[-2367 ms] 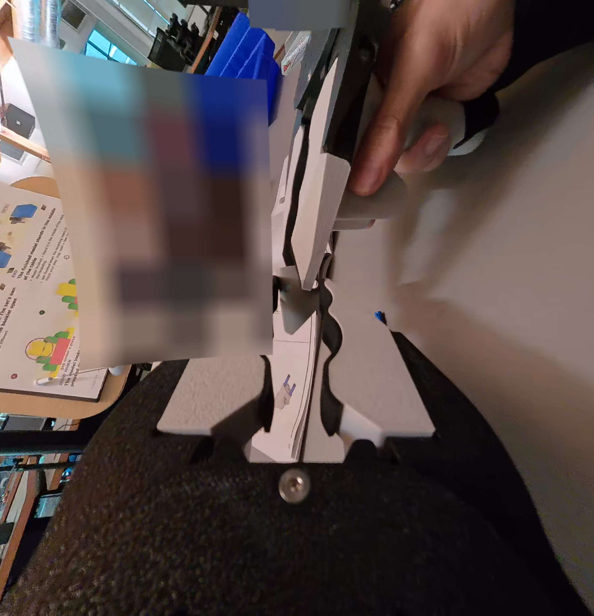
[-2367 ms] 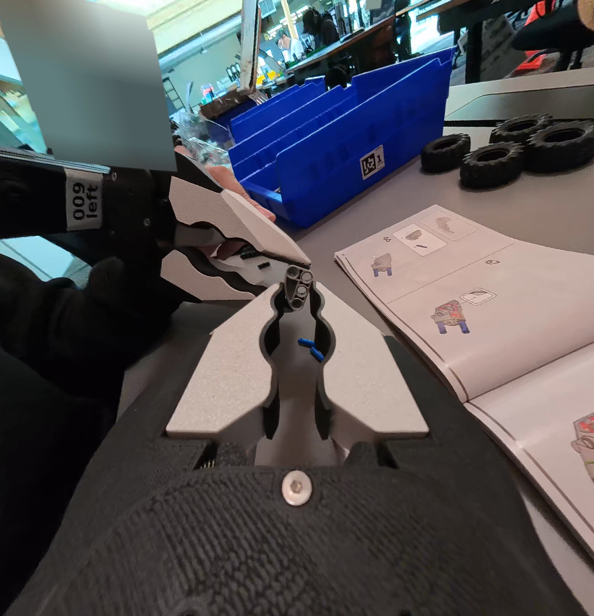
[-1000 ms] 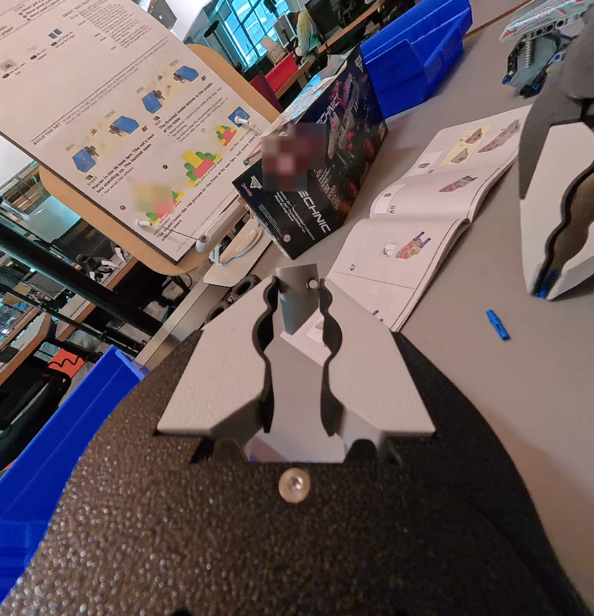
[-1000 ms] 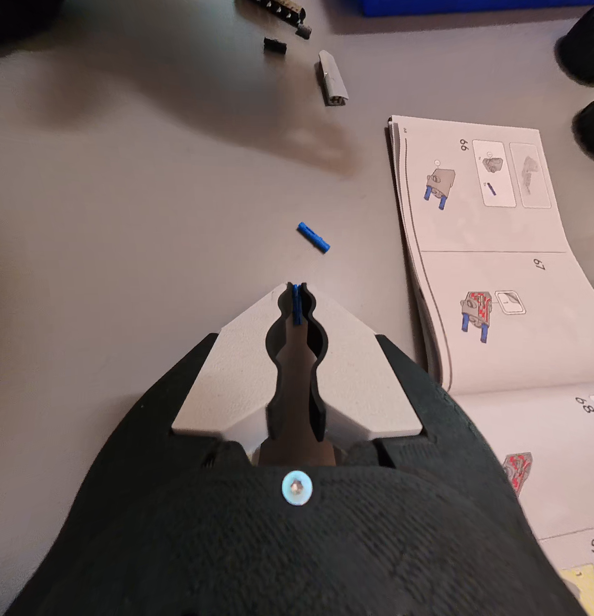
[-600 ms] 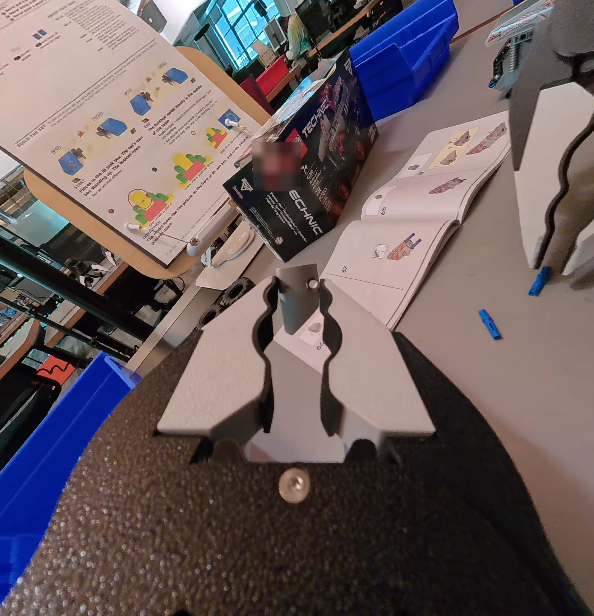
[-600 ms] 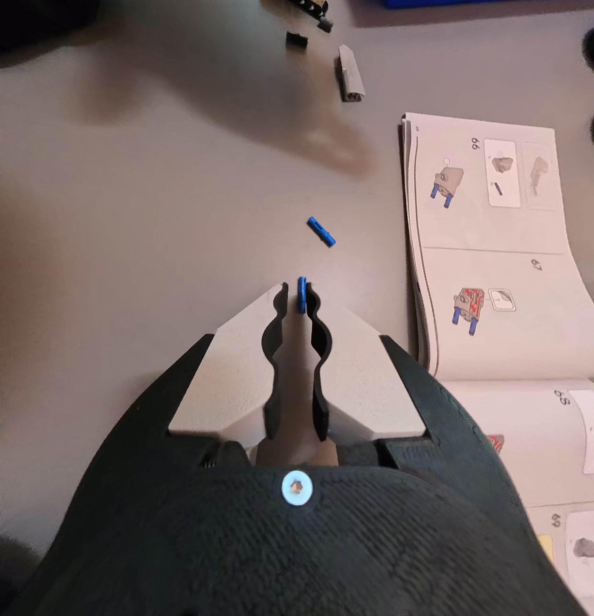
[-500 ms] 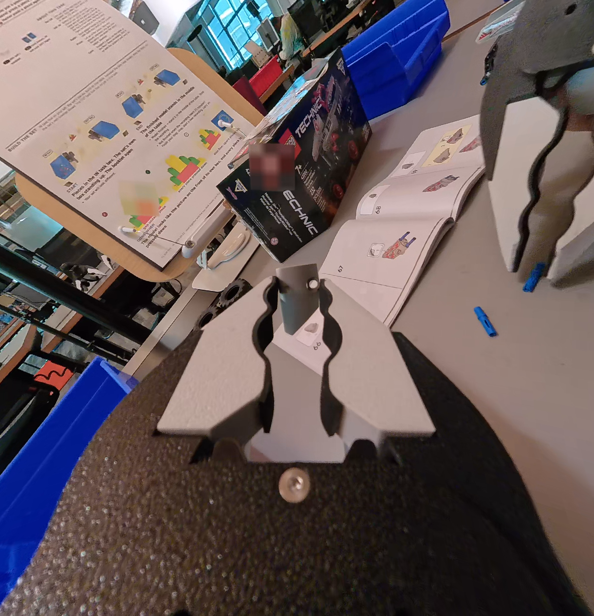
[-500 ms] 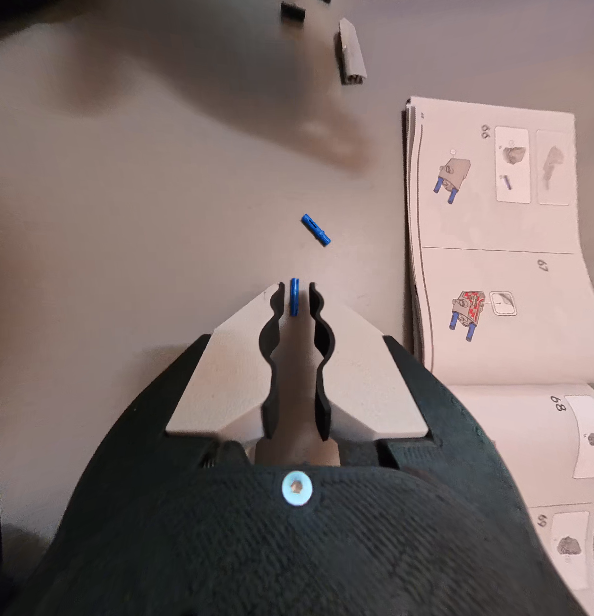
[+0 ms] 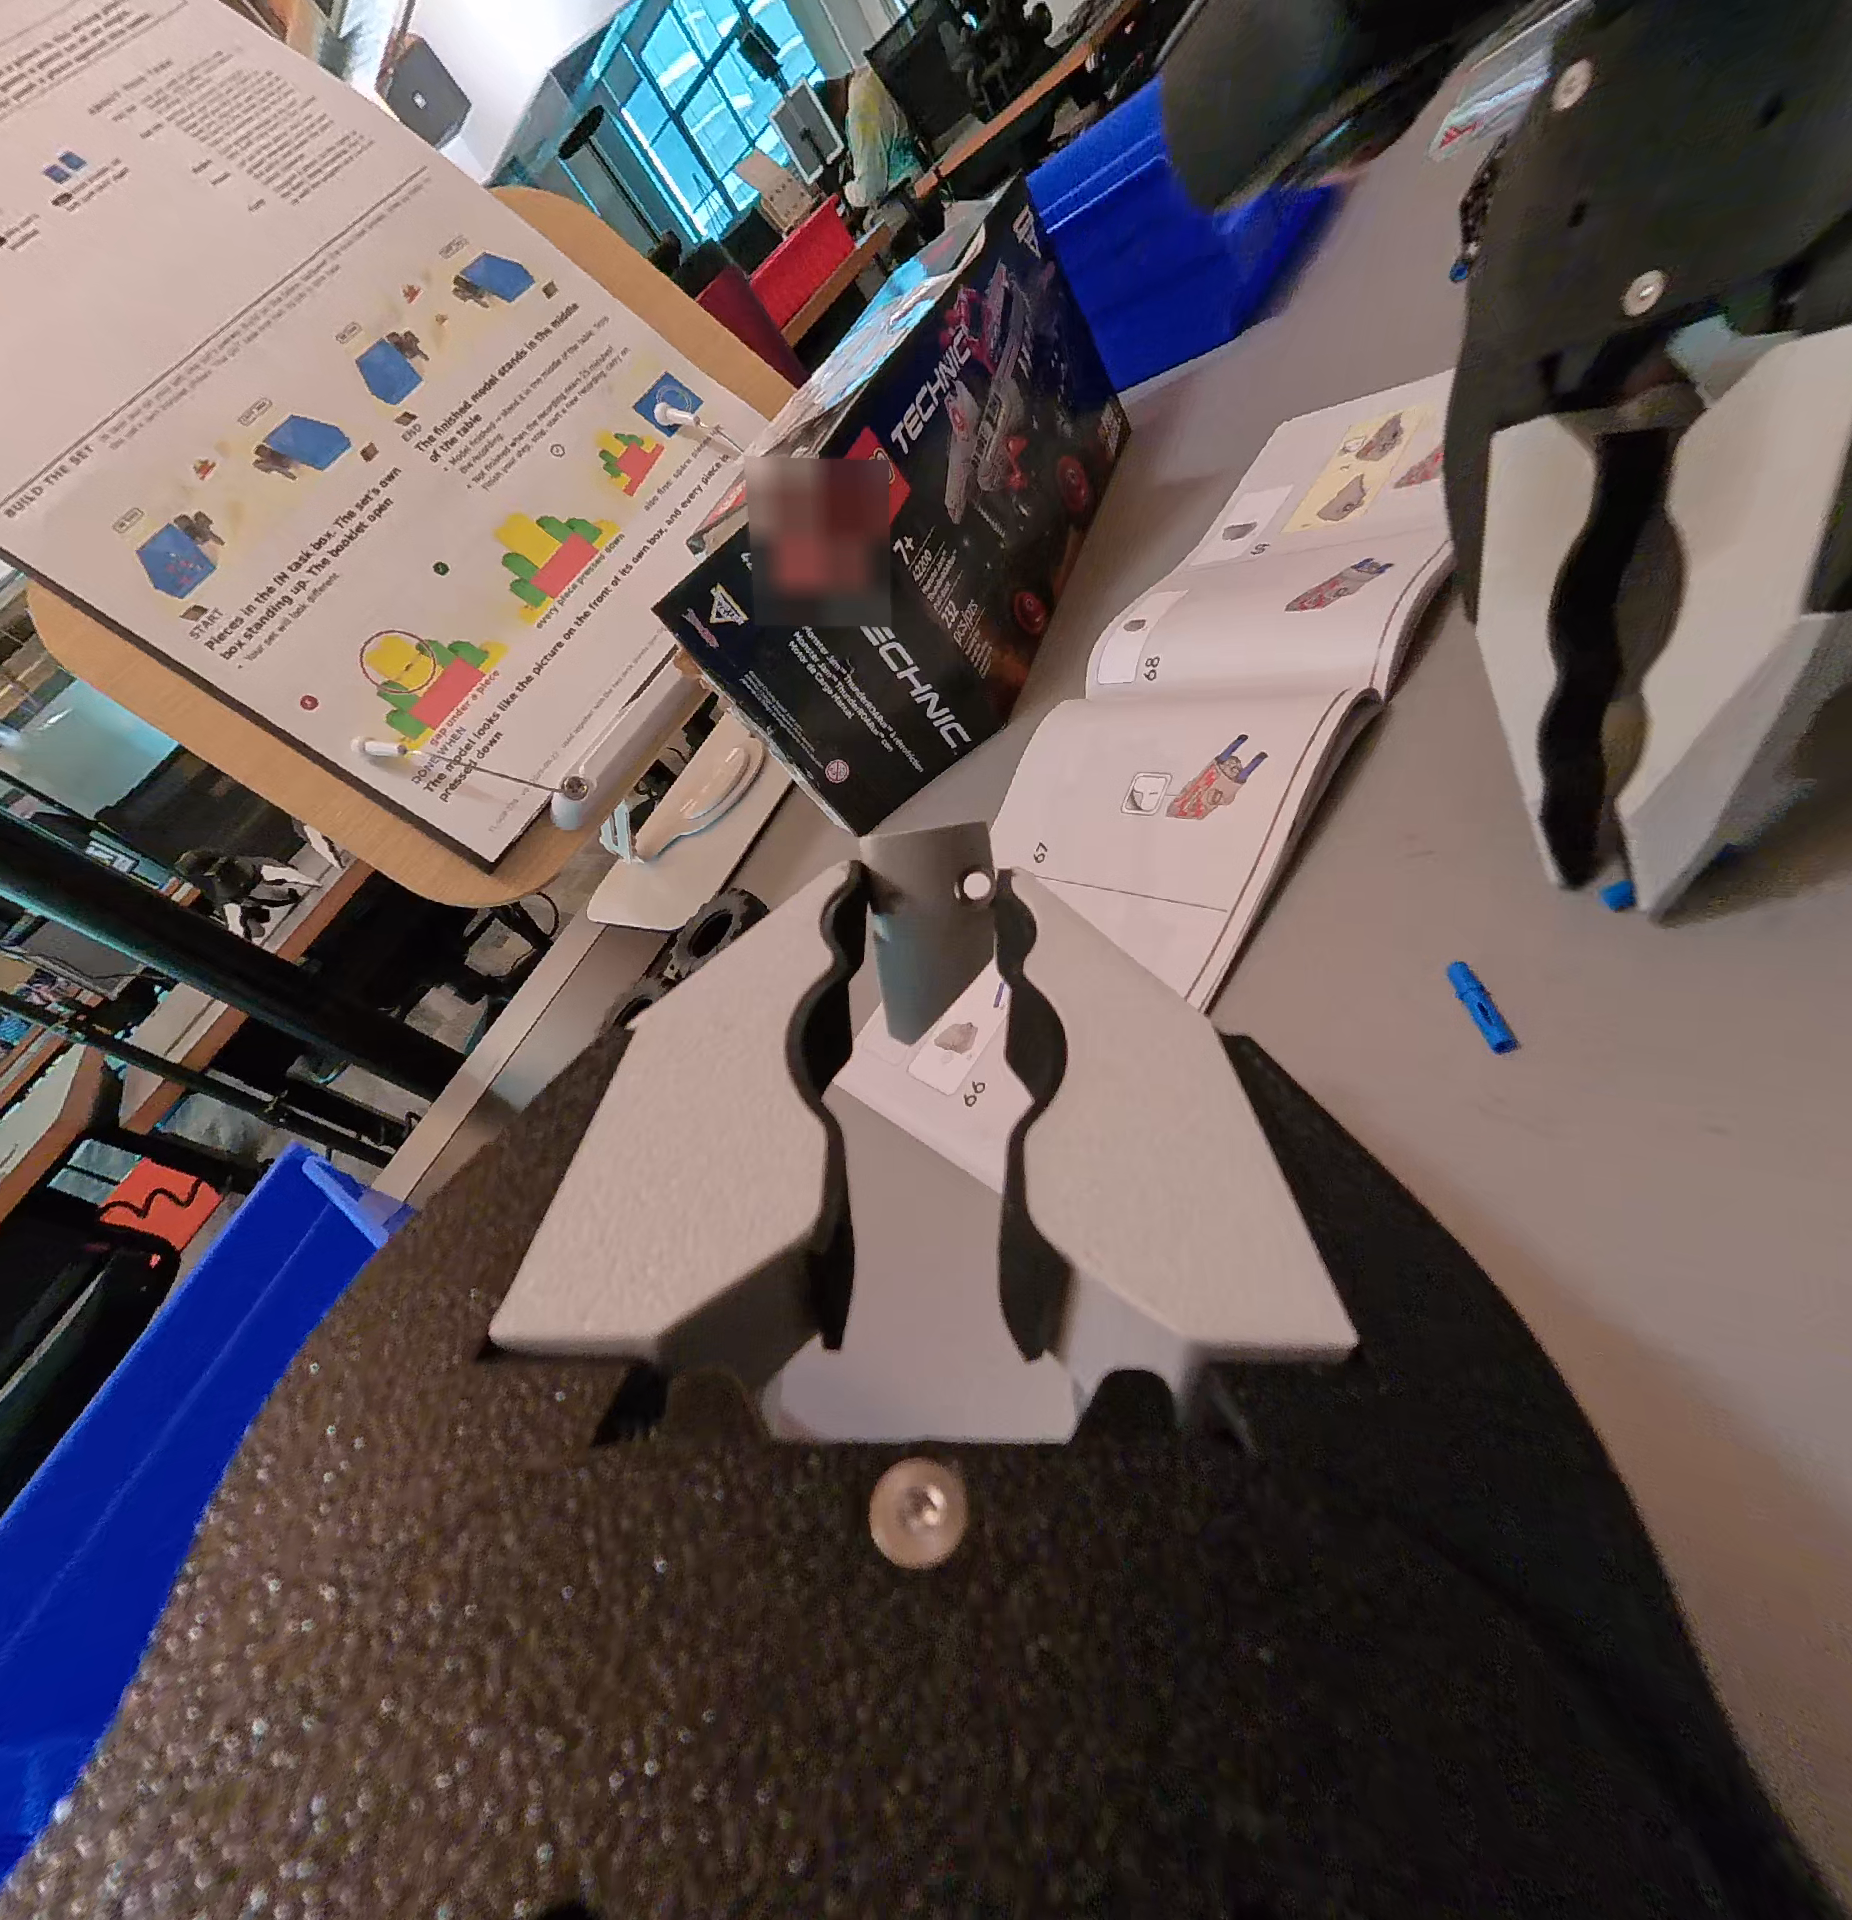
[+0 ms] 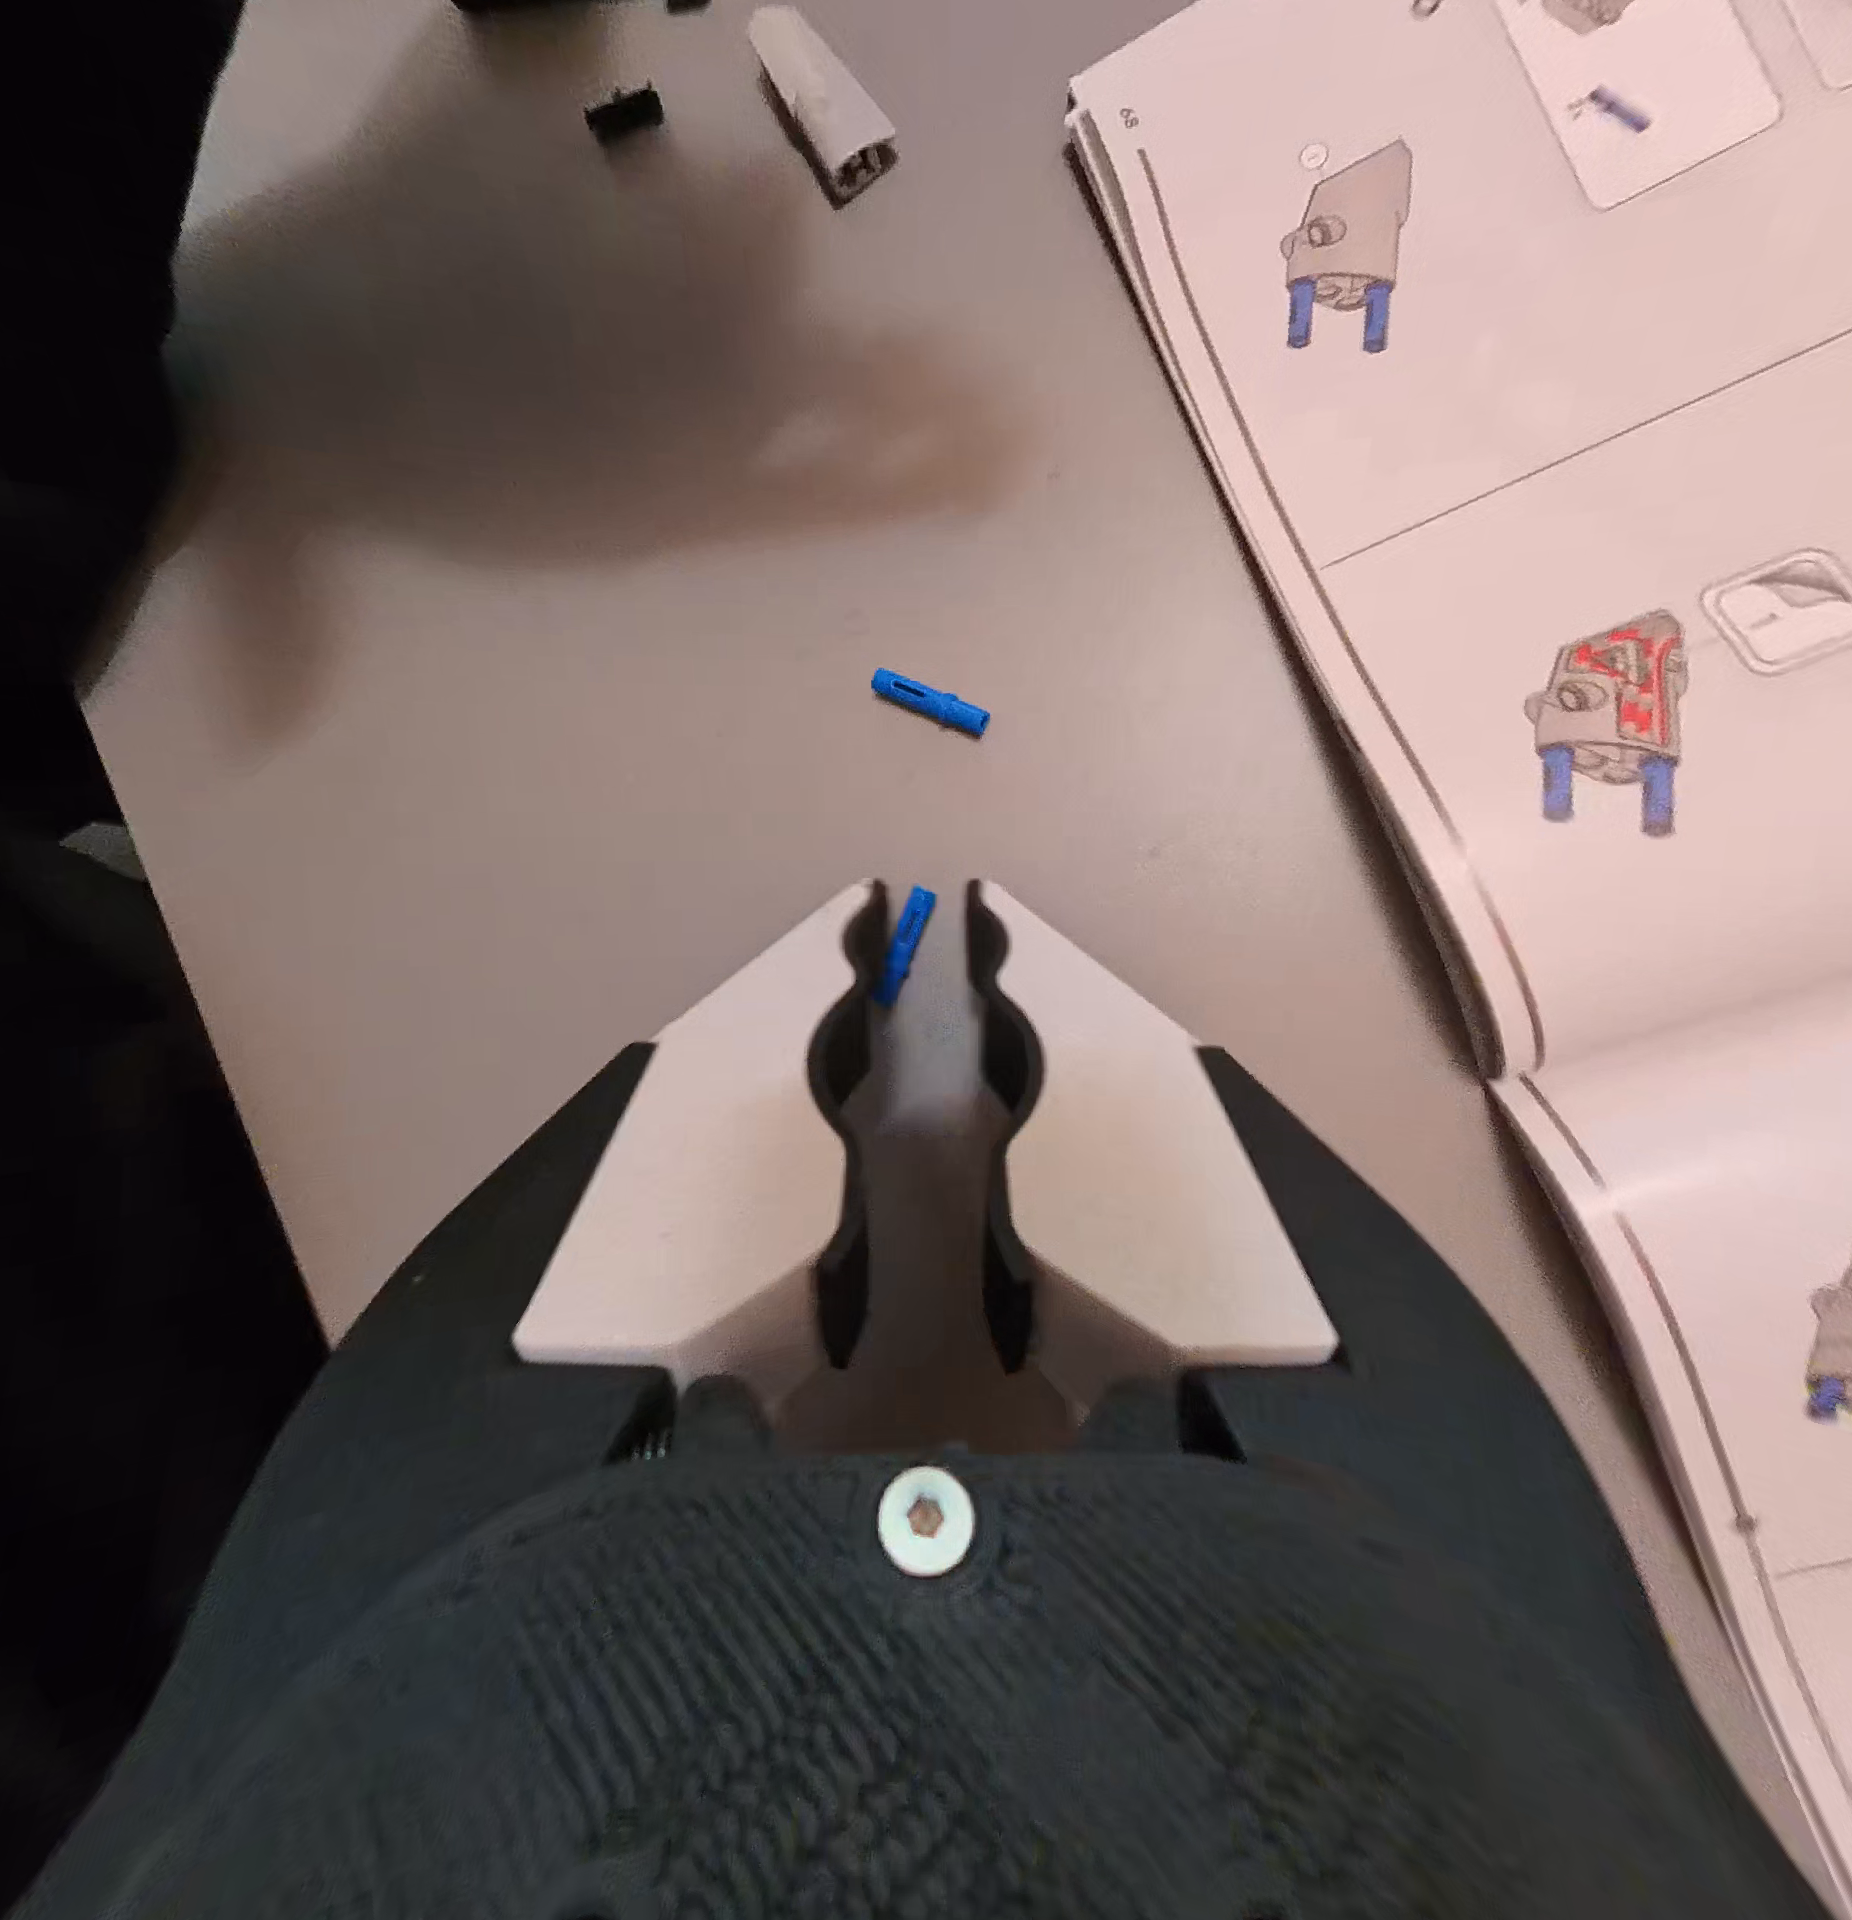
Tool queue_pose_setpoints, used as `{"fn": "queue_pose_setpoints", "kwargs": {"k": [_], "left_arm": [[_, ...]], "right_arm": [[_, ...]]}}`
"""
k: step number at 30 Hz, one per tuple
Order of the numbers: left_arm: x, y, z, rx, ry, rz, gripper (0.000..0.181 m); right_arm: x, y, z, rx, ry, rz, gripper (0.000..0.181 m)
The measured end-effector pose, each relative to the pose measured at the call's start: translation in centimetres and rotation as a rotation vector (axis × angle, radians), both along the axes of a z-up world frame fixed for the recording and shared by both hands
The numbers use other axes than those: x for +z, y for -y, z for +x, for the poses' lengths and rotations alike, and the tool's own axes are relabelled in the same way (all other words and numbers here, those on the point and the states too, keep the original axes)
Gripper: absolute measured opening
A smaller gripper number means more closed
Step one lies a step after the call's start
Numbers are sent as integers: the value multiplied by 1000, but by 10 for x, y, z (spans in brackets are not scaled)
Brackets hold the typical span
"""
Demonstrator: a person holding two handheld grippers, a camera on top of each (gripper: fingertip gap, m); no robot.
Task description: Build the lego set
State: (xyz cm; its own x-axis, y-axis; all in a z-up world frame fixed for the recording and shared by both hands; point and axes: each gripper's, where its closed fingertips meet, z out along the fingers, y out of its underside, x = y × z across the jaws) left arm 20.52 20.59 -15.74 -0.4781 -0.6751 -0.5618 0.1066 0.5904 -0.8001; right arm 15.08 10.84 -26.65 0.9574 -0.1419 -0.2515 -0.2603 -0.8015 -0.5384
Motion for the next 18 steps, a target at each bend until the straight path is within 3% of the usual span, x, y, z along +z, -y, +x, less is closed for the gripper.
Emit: {"fn": "queue_pose_setpoints", "kwargs": {"k": [1, 4, 8, 11, 13, 15, 18], "left_arm": [[0, 1, 0, -4, 1, -1, 21], [2, 3, -1, -10, 8, 1, 21], [3, 4, -2, -16, 19, 3, 21], [3, 2, -1, -11, 26, -4, 21], [3, 1, -1, -7, 32, -4, 22], [4, 0, -1, -5, 38, -2, 21], [5, 0, -1, -7, 44, -4, 21]], "right_arm": [[2, 3, 0, 12, 37, 23, 25], [12, 16, 4, 164, 254, 76, 28], [38, 8, 0, 556, 665, 232, 19], [30, 5, -10, 896, 841, 144, 14], [18, 5, -6, 1092, 956, 26, 30], [10, 6, -1, 1245, 1010, -59, 35], [8, 3, -14, 1381, 931, -48, 32]]}}
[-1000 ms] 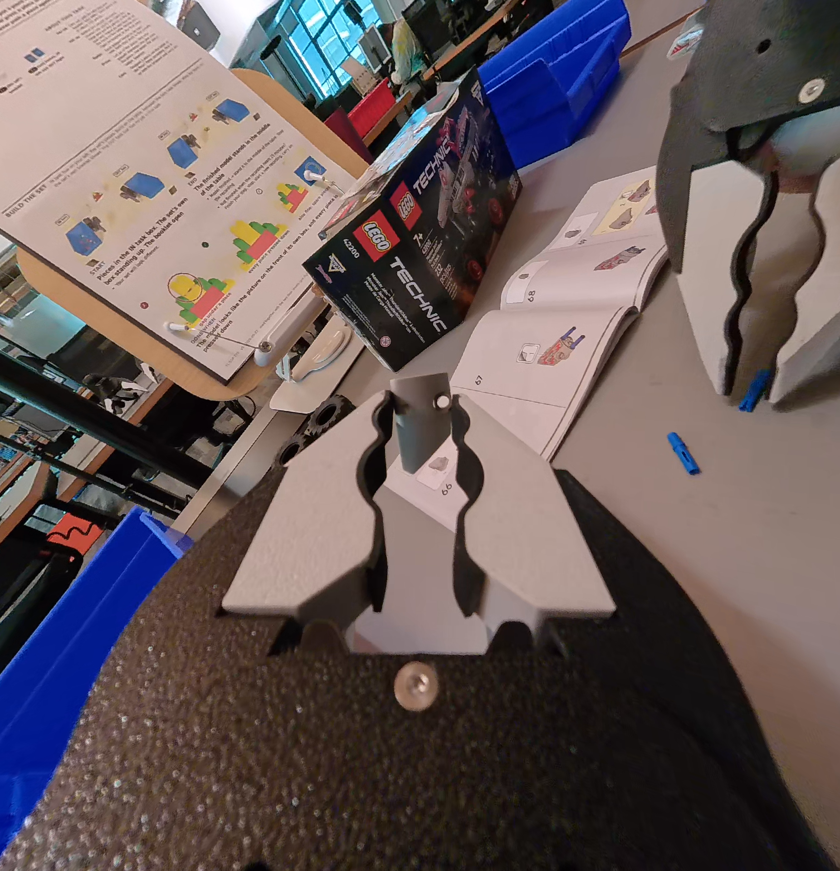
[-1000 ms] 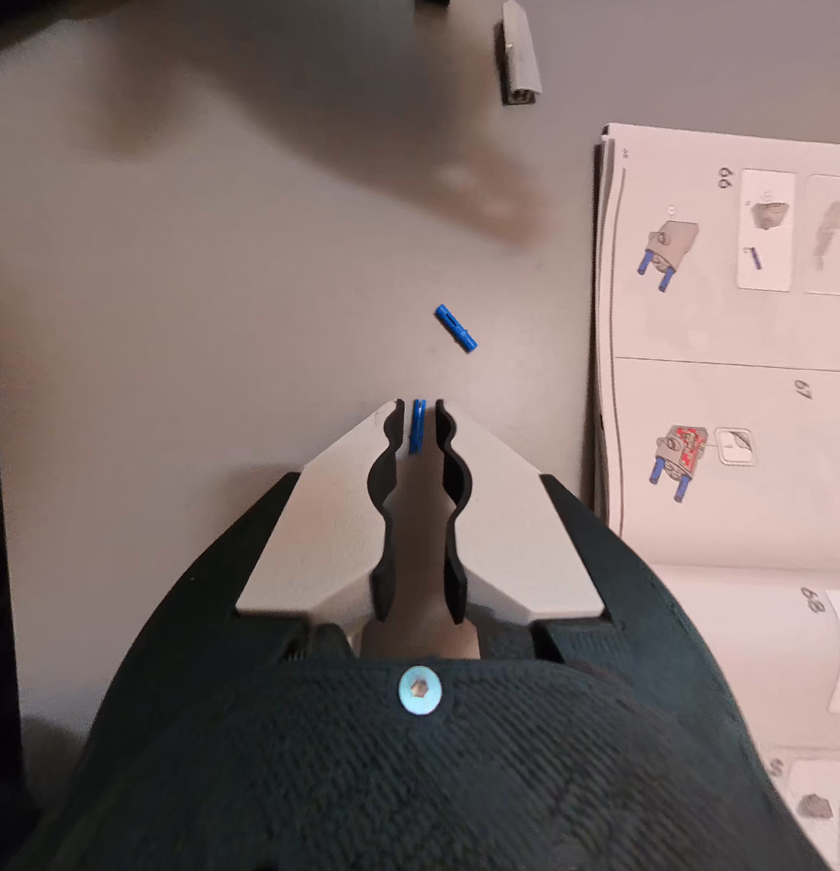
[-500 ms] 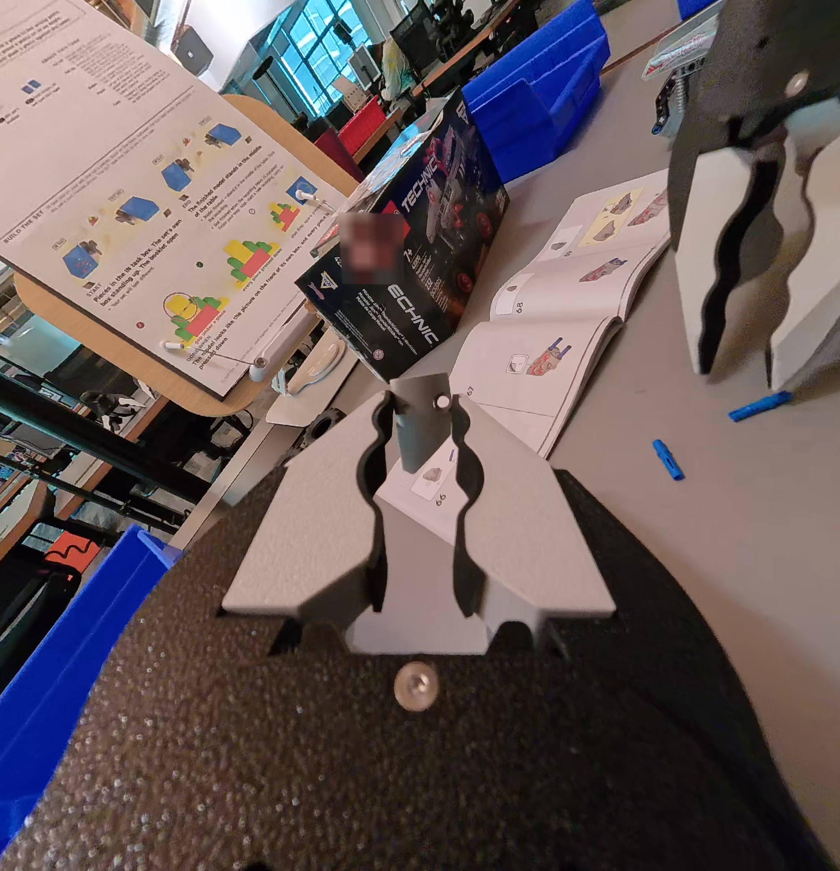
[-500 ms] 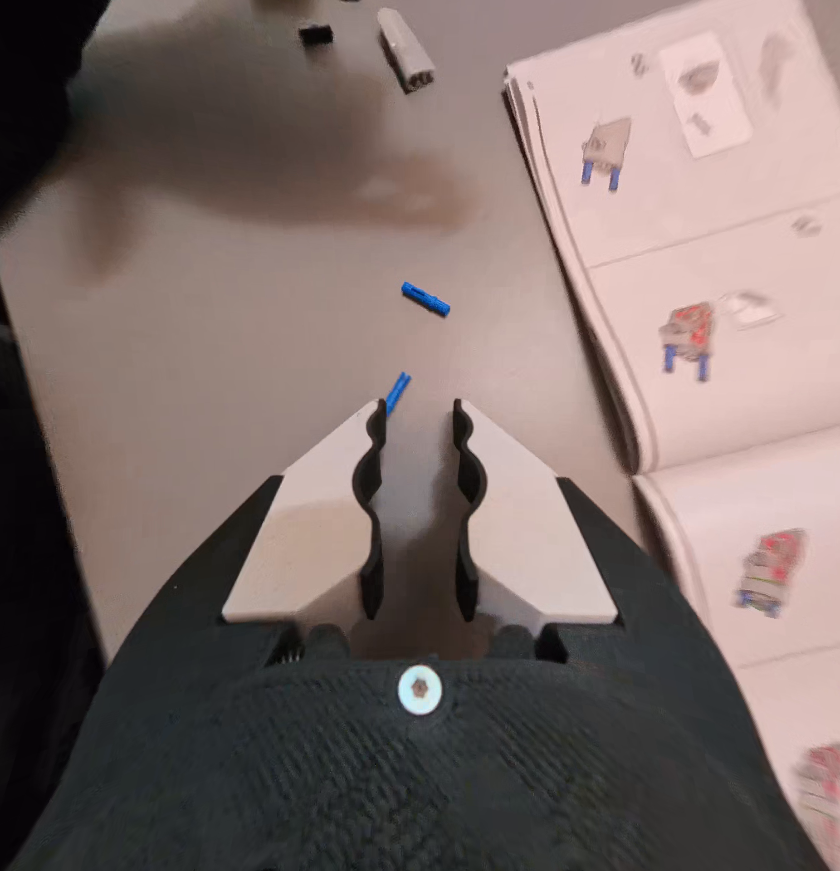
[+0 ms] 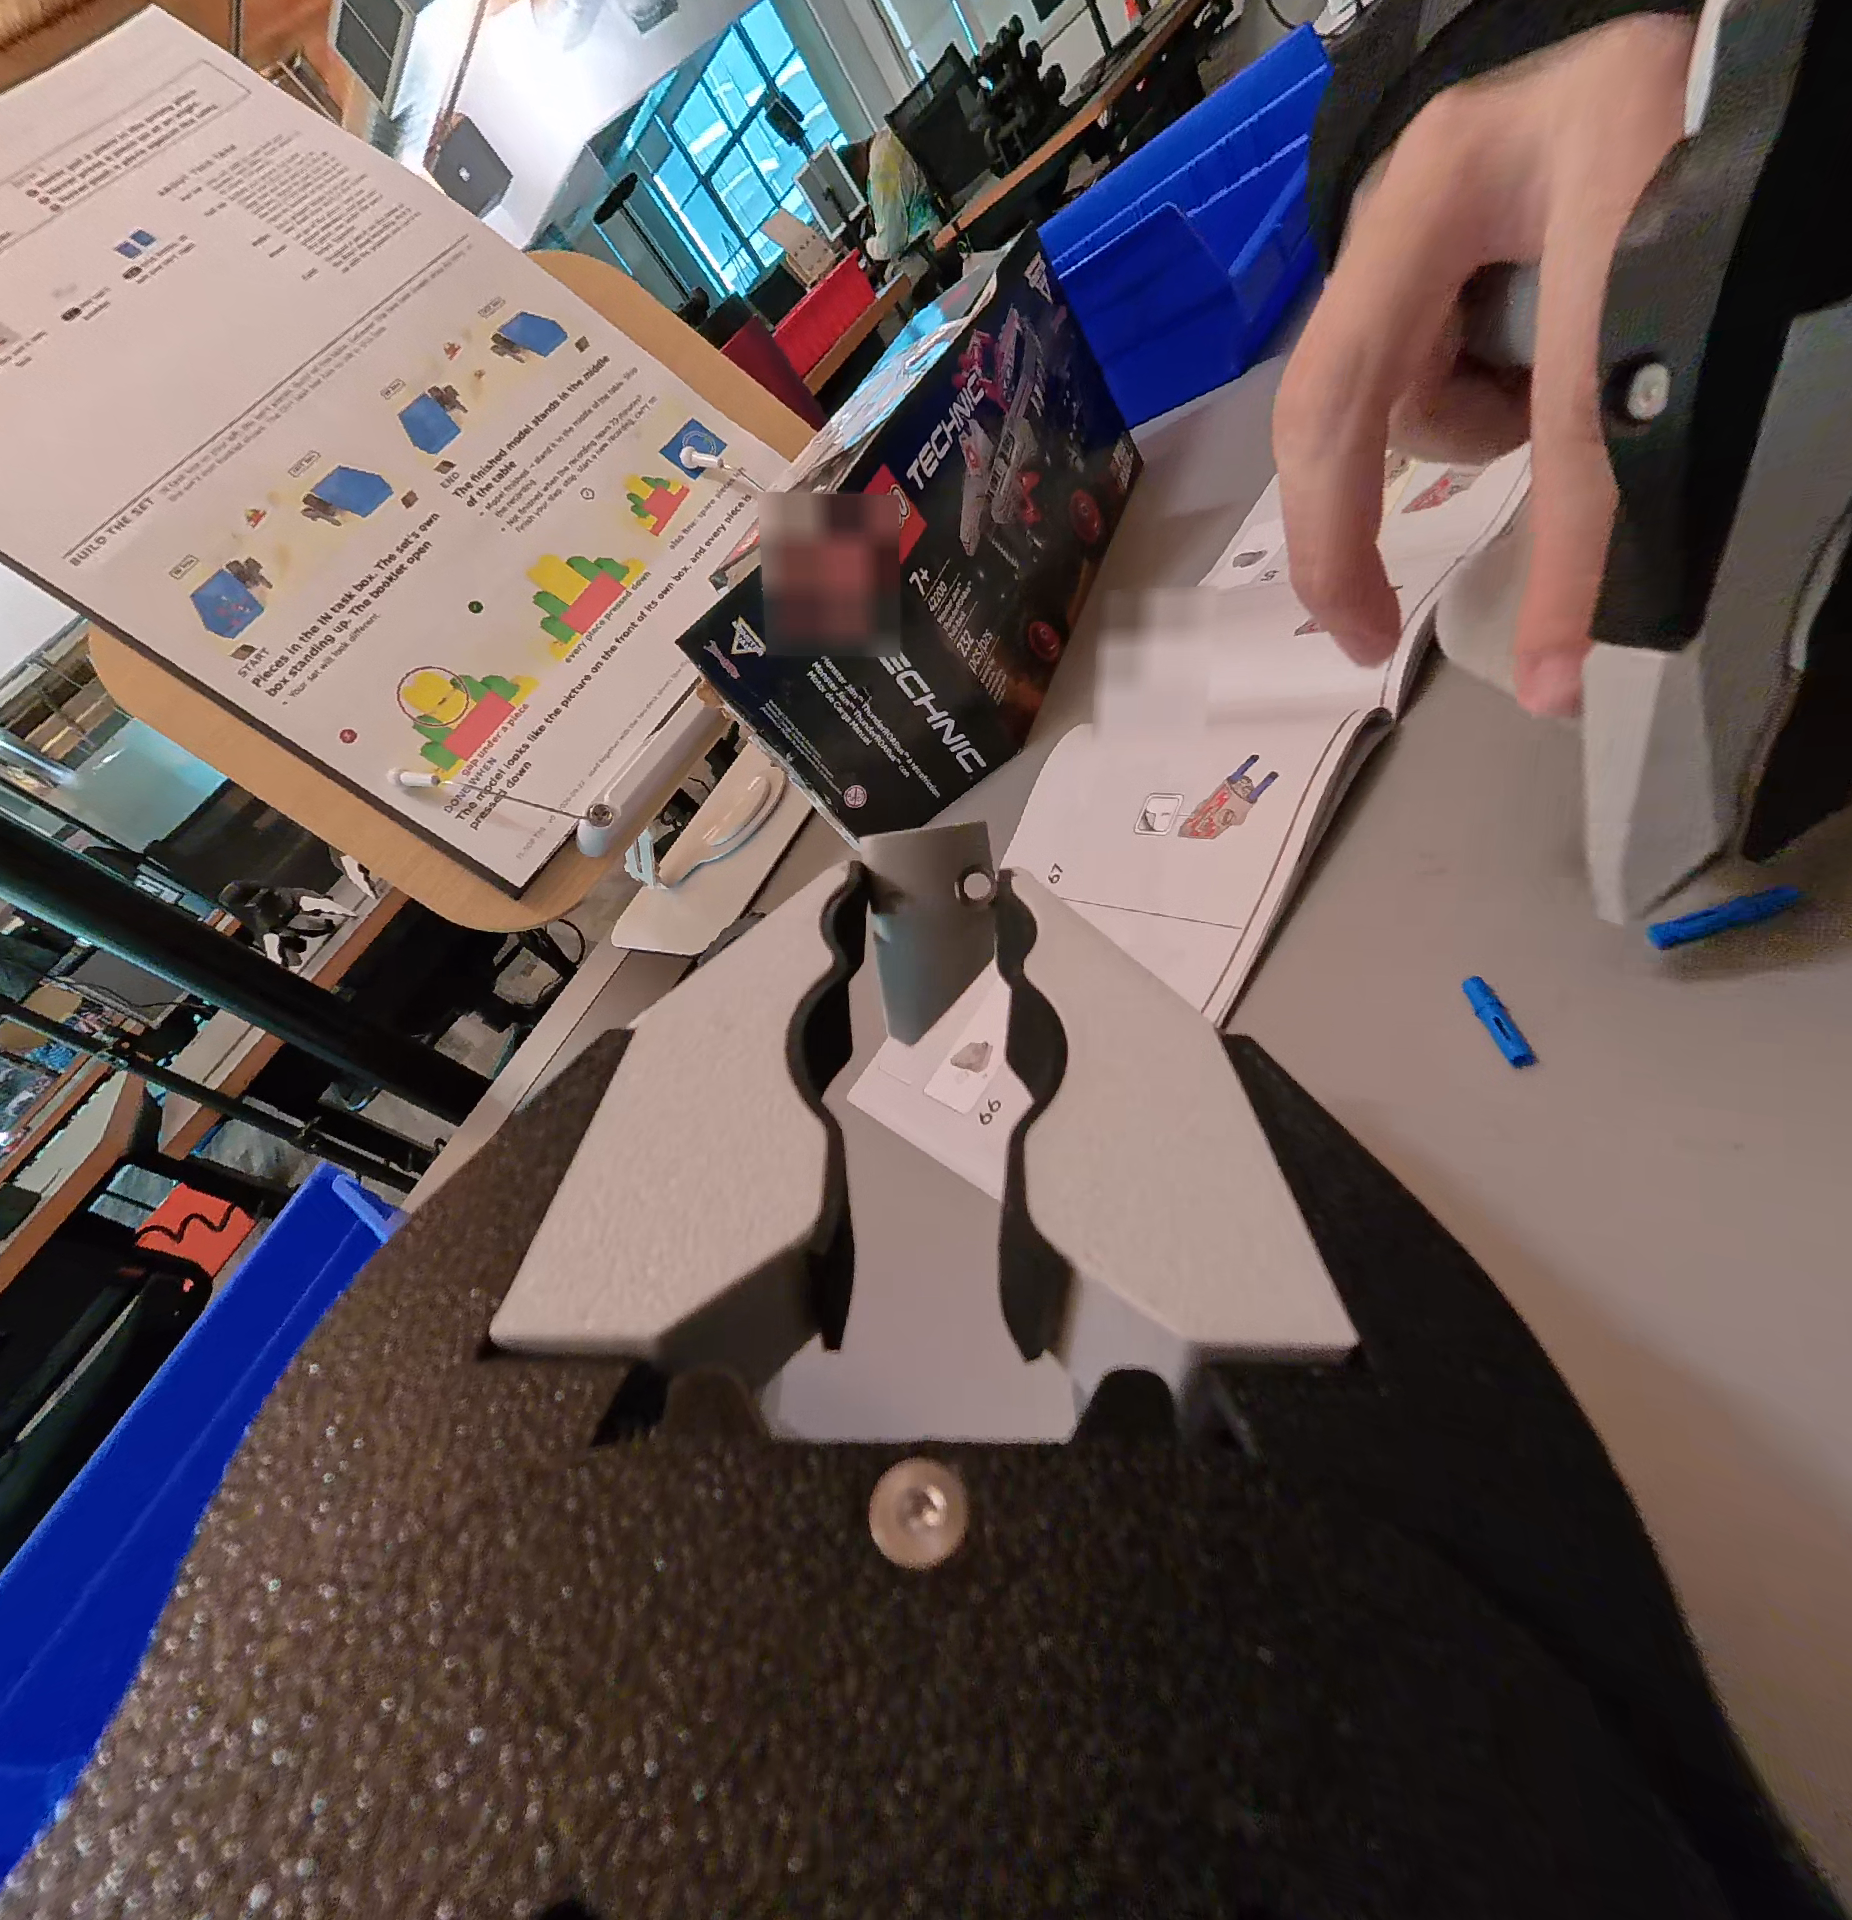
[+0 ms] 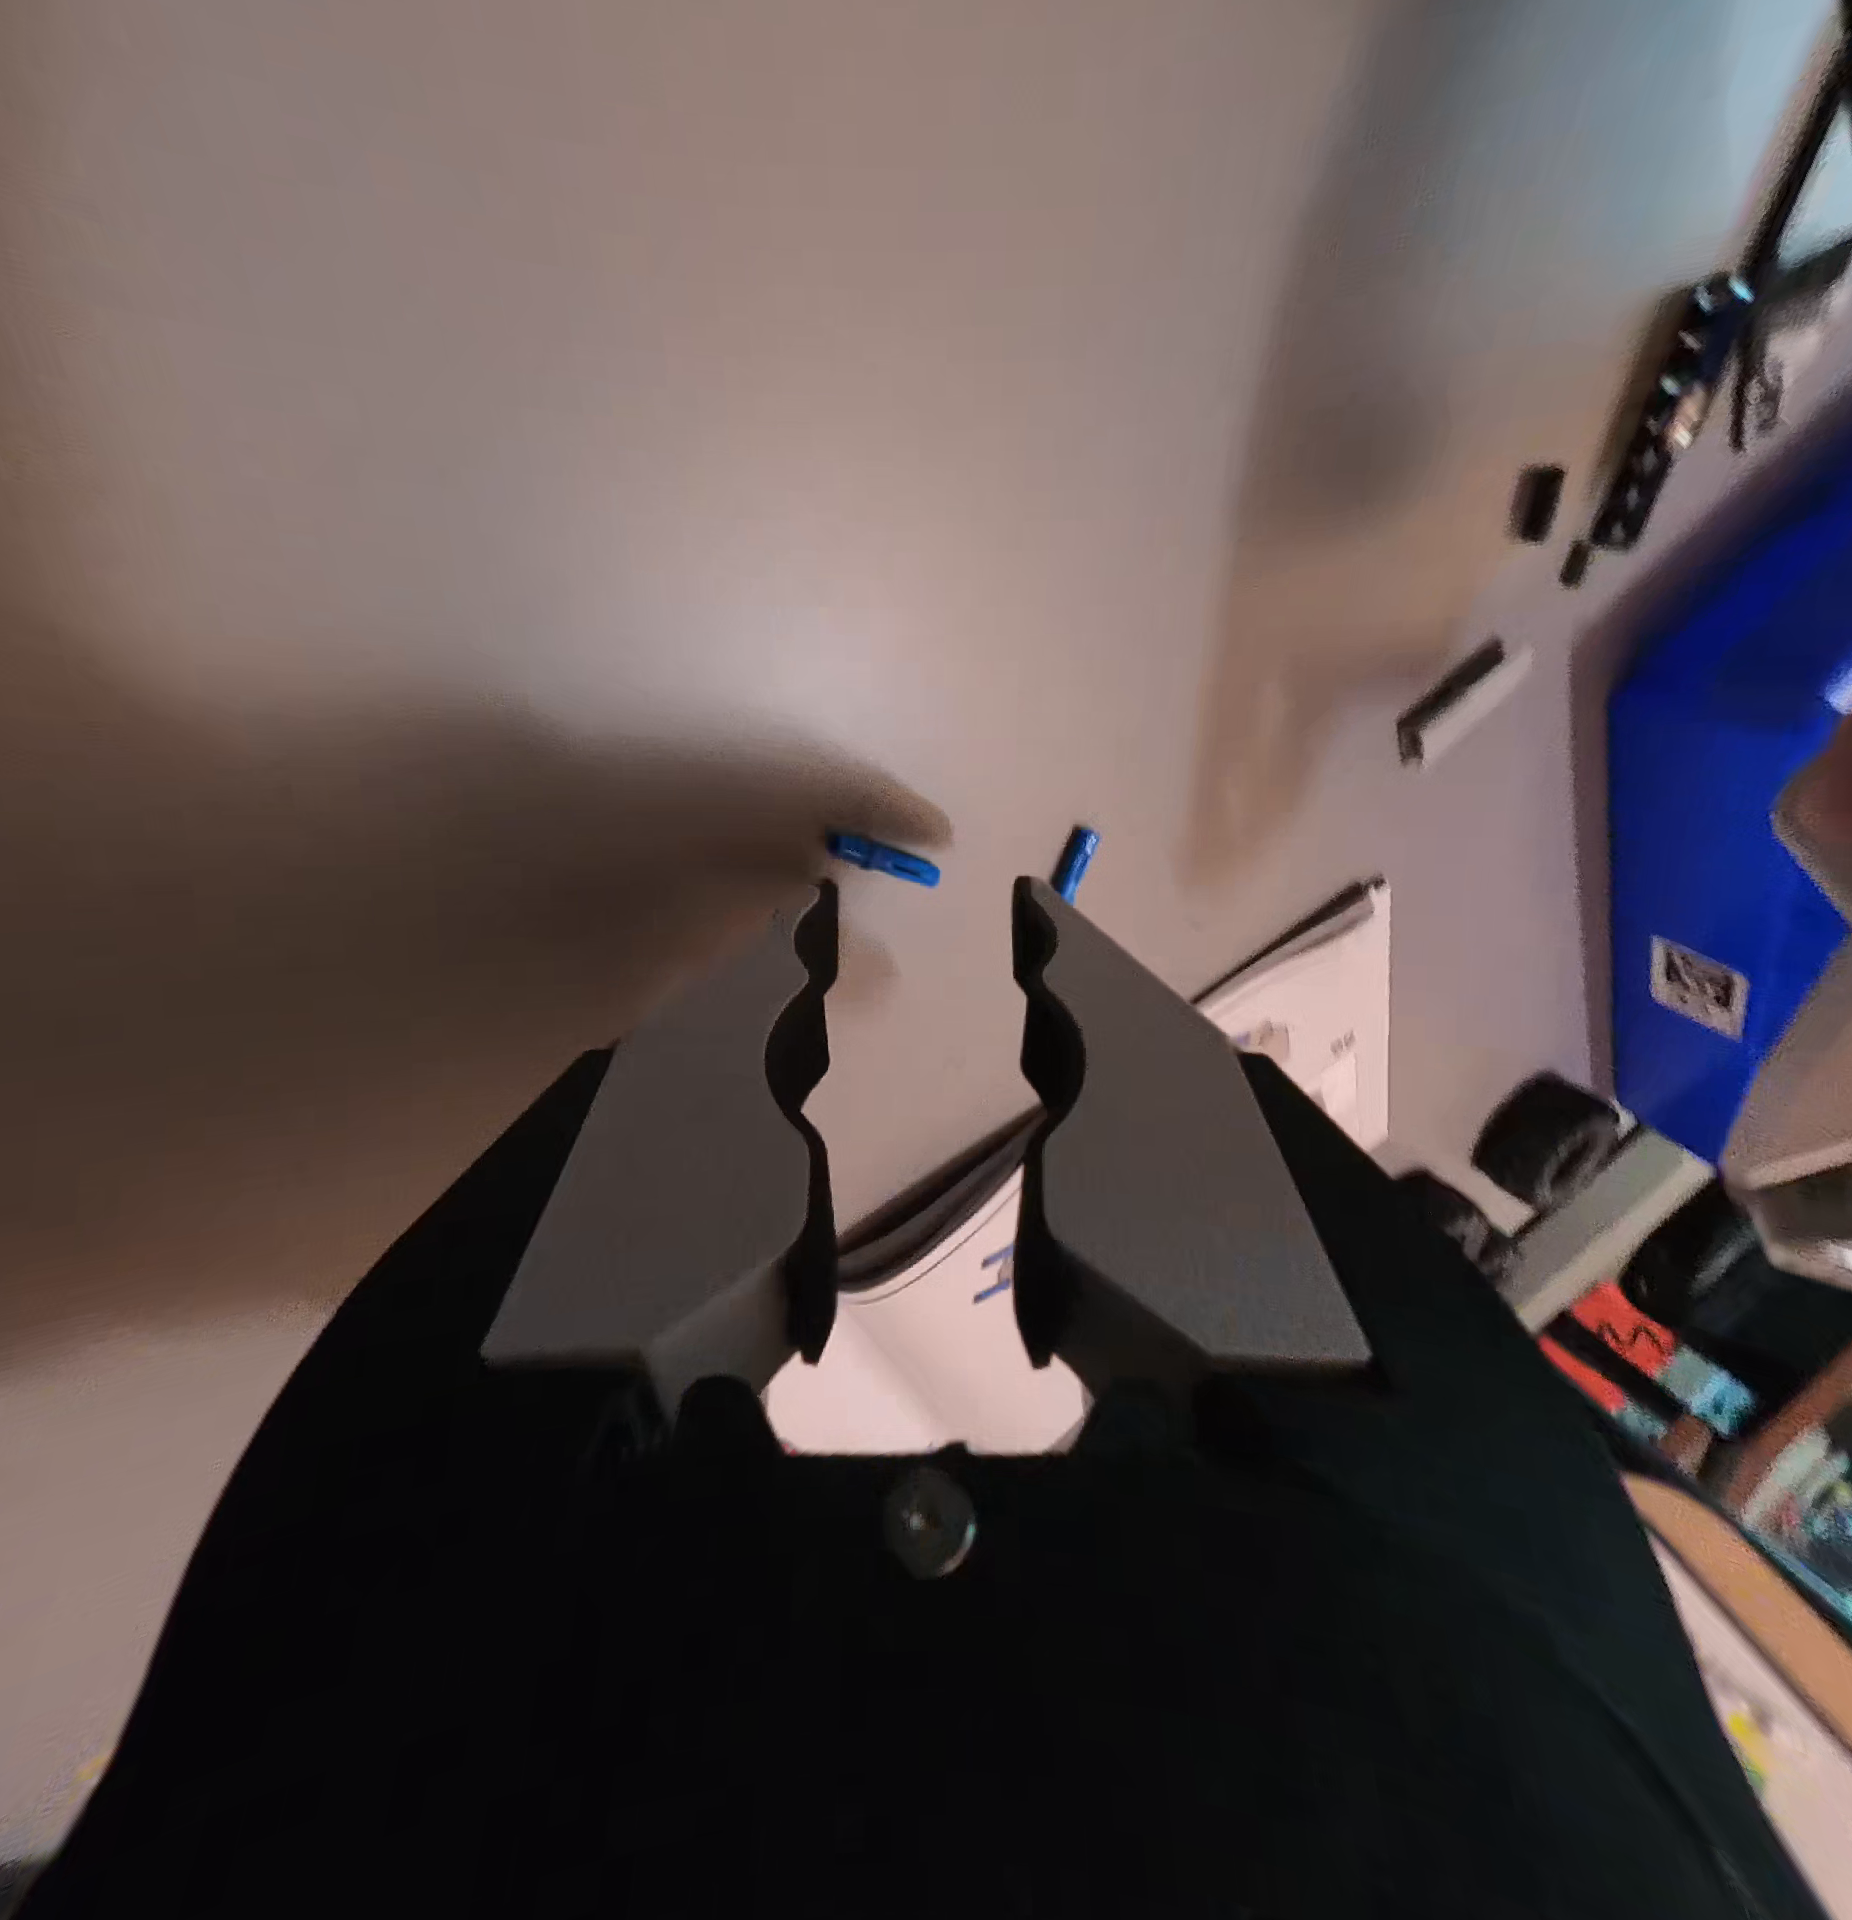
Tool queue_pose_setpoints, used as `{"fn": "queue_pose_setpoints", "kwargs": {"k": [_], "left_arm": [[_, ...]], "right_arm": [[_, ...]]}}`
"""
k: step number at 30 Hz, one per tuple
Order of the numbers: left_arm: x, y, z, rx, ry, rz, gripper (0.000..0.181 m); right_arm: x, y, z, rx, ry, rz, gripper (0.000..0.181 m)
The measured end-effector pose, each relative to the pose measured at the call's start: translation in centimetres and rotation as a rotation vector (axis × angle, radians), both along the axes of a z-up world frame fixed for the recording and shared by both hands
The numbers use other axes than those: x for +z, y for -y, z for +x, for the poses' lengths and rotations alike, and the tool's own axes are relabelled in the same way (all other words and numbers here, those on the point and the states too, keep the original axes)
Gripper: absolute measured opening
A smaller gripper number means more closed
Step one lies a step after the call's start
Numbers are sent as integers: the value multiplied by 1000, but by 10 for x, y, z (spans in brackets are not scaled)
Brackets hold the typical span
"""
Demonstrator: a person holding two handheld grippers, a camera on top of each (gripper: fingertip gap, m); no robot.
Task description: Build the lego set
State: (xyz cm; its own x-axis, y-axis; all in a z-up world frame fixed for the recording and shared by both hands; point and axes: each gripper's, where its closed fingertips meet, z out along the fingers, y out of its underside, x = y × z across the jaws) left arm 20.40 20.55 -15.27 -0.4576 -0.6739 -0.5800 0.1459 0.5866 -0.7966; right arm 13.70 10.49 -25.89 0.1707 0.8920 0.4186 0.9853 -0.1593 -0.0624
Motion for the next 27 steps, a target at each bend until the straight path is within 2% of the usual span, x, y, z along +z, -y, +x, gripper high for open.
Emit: {"fn": "queue_pose_setpoints", "kwargs": {"k": [4, 7, 9, 11, 14, 16, 19, 21, 23, 27], "left_arm": [[1, 1, -1, -6, 6, 2, 21], [3, 3, -2, -11, 11, 1, 21], [4, 4, -3, -17, 12, -3, 21], [4, 6, -4, -32, 5, -7, 21], [3, 9, -6, -55, -14, -17, 21], [3, 11, -7, -67, -19, -24, 21], [2, 10, -6, -62, -16, -16, 21], [2, 10, -6, -57, -16, -18, 21], [2, 10, -5, -56, -16, -20, 21], [1, 8, -4, -49, -20, -20, 22]], "right_arm": [[-8, -3, 12, 138, 166, -65, 22], [-10, -6, 4, 178, 114, -73, 13], [-13, -6, 0, 181, 91, -75, 0], [-13, -7, 0, 166, 79, -70, 0], [-13, -7, 0, 27, -18, -74, 0], [-13, -4, -1, -2, -53, -64, 0], [-5, -3, 10, -4, 41, -14, 0], [4, -8, 6, 62, 67, 42, 9], [7, -9, 2, 136, 107, 52, 27], [2, -7, -2, 260, 164, -12, 36]]}}
